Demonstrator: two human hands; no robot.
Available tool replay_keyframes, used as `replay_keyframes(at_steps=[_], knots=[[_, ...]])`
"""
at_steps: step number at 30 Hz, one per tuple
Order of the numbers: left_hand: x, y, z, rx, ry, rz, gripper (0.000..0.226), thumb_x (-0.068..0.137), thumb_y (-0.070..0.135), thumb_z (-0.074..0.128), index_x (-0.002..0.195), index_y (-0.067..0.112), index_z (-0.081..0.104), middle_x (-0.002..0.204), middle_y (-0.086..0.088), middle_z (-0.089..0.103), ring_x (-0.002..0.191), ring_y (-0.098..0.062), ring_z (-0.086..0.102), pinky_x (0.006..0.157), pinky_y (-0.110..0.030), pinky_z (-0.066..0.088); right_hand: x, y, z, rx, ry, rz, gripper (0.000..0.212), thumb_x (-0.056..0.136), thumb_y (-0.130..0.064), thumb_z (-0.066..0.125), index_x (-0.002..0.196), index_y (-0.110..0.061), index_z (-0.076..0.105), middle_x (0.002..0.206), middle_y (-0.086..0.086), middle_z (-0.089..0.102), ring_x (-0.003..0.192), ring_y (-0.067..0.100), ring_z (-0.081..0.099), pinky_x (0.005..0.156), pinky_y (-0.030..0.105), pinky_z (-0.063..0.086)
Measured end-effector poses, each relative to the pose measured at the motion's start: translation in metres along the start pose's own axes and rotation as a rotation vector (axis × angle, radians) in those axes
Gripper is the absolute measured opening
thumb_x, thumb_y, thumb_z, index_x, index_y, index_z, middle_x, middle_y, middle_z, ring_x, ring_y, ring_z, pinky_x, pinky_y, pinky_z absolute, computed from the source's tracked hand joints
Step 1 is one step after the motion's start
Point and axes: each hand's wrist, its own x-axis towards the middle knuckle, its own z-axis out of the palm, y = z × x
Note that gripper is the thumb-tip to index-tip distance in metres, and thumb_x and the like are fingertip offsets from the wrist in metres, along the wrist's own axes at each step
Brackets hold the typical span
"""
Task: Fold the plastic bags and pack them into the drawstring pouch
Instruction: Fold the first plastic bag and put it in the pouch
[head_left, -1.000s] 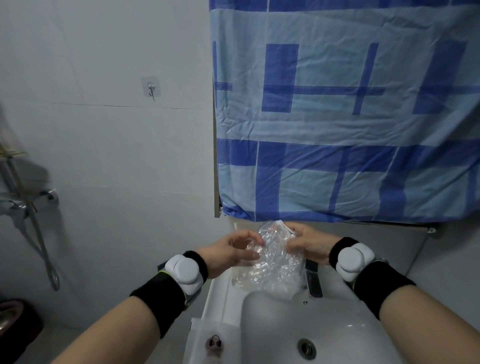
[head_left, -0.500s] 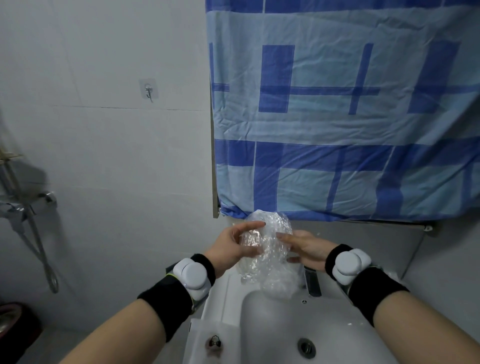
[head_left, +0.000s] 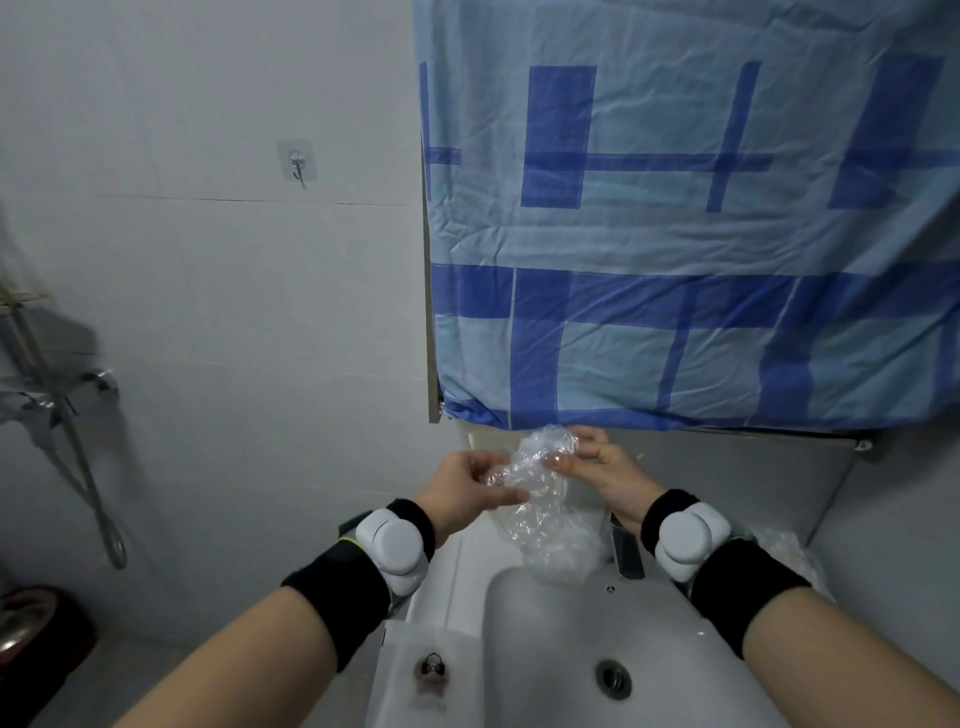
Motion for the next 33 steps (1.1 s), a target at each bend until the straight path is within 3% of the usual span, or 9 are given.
replay_keyframes(at_steps=[3,8,11,16,21,24,27,29,33], knots=[[0.002,-0.001,0.0,0.103,0.008,-0.047,0.013,0.076,0.015,0.076,0.086,0.013,0.069,0.069,0.005,0.06,0.058,-0.004,0.05,0.052,-0.011,0.04,0.0,-0.002,0.001,0.021,-0.039,-0.01,0.022,0.081,-0.014,0.068,0.098,-0.001,0.071,0.126,-0.02,0.049,0.11,-0.011,0.047,0.083,0.01,0.04],[0.004,-0.005,-0.002,0.106,0.051,-0.071,0.02,0.079,0.023,0.073,0.091,0.007,0.07,0.072,0.005,0.057,0.057,0.0,0.047,0.056,-0.008,0.039,-0.004,-0.006,-0.002,0.112,-0.024,0.016,0.028,0.071,-0.024,0.07,0.098,-0.013,0.072,0.101,0.003,0.073,0.098,0.015,0.065,0.092,0.028,0.048],[0.004,-0.006,-0.006,0.094,0.033,-0.084,0.021,0.081,0.025,0.071,0.094,0.009,0.068,0.078,0.002,0.059,0.067,-0.008,0.048,0.062,-0.016,0.039,-0.003,-0.005,-0.007,0.018,0.001,0.039,0.021,0.074,-0.015,0.073,0.094,-0.018,0.072,0.091,-0.004,0.074,0.083,0.01,0.063,0.077,0.025,0.045],[0.003,-0.005,-0.008,0.075,0.01,-0.04,0.009,0.085,0.013,0.066,0.083,0.016,0.058,0.068,0.004,0.053,0.055,-0.004,0.044,0.048,-0.009,0.036,-0.006,-0.004,-0.009,0.047,0.012,0.066,0.017,0.078,-0.001,0.068,0.09,-0.013,0.071,0.071,-0.003,0.067,0.054,0.006,0.047,0.05,0.015,0.037],[0.003,-0.005,-0.006,-0.009,0.066,-0.048,0.03,0.085,0.001,0.062,0.11,0.011,0.05,0.078,0.0,0.057,0.05,0.004,0.051,0.048,-0.007,0.038,-0.007,-0.006,-0.006,0.133,0.005,0.116,0.015,0.082,0.006,0.06,0.094,-0.003,0.065,0.061,0.008,0.057,0.038,0.009,0.052,0.039,0.017,0.041],[0.003,-0.008,-0.008,-0.054,0.054,-0.067,0.051,0.079,-0.004,0.061,0.126,0.01,0.046,0.089,-0.003,0.058,0.069,-0.006,0.055,0.06,-0.012,0.044,-0.008,-0.009,-0.006,0.199,-0.016,0.129,0.01,0.085,0.009,0.056,0.089,0.001,0.061,0.056,0.005,0.061,0.045,0.014,0.063,0.042,0.017,0.048],[0.002,-0.004,-0.005,-0.146,0.012,-0.099,0.059,0.066,0.027,0.069,0.121,0.032,0.05,0.112,-0.003,0.057,0.1,-0.016,0.057,0.087,-0.029,0.048,-0.008,-0.008,-0.004,0.225,-0.03,0.129,0.011,0.086,0.01,0.053,0.086,0.002,0.06,0.058,0.009,0.062,0.049,0.017,0.066,0.045,0.02,0.052],[0.002,-0.002,-0.001,-0.193,0.034,-0.067,0.047,0.072,0.039,0.072,0.115,0.034,0.055,0.115,-0.002,0.057,0.105,-0.016,0.058,0.09,-0.036,0.05,-0.008,-0.008,-0.002,0.23,-0.033,0.125,0.013,0.086,0.011,0.052,0.086,0.001,0.061,0.061,0.01,0.063,0.051,0.017,0.066,0.048,0.021,0.054],[0.006,-0.005,0.003,-0.139,0.116,0.031,0.012,0.088,0.012,0.062,0.097,0.019,0.06,0.085,0.0,0.062,0.073,-0.01,0.059,0.064,-0.02,0.05,-0.009,-0.011,-0.001,0.246,-0.012,0.116,0.018,0.086,0.012,0.05,0.084,-0.001,0.062,0.062,0.01,0.063,0.048,0.015,0.064,0.048,0.021,0.054]])
